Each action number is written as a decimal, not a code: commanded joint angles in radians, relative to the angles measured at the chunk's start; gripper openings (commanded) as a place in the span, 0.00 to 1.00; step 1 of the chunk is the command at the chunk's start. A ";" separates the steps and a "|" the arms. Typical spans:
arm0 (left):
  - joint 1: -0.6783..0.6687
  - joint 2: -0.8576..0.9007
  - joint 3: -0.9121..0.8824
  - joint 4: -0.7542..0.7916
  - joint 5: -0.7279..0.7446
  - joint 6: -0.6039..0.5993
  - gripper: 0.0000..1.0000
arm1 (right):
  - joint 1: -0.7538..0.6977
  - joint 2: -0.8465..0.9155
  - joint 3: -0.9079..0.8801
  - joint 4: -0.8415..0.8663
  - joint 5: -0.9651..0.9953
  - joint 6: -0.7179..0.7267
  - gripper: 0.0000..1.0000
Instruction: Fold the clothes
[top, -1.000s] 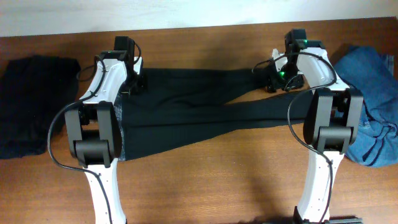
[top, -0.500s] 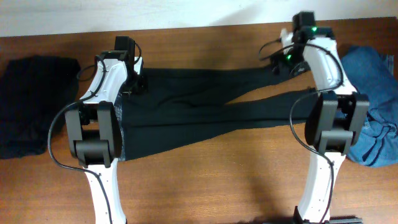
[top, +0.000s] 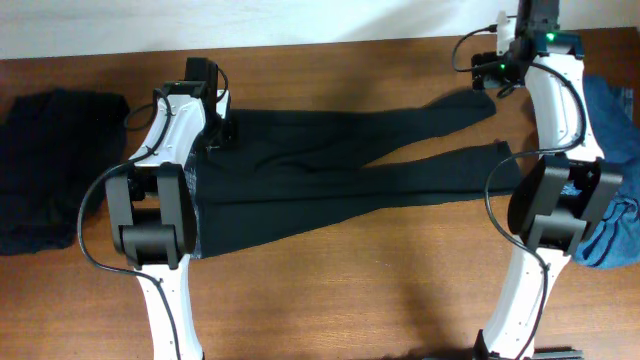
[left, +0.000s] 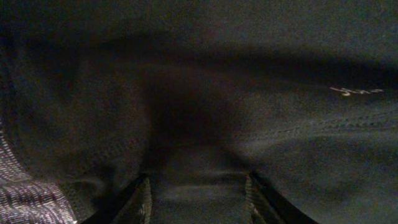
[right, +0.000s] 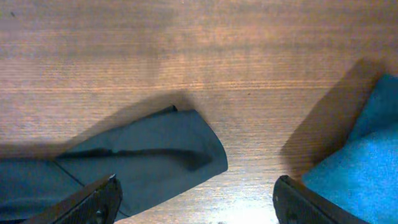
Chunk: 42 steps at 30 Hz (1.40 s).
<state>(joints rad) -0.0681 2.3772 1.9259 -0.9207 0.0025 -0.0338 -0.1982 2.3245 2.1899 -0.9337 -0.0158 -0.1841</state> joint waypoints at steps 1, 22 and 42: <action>0.005 0.051 -0.011 0.003 -0.019 -0.003 0.49 | -0.011 0.057 0.008 -0.002 -0.064 -0.008 0.82; 0.004 0.052 -0.011 0.004 -0.018 -0.003 0.99 | -0.075 0.153 0.007 0.008 -0.105 -0.094 0.79; 0.004 0.052 -0.011 0.004 -0.018 -0.003 0.99 | -0.084 0.194 0.006 0.007 -0.271 -0.043 0.68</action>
<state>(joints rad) -0.0727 2.3772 1.9263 -0.9134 -0.0006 -0.0376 -0.2867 2.5034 2.1899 -0.9192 -0.2558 -0.2523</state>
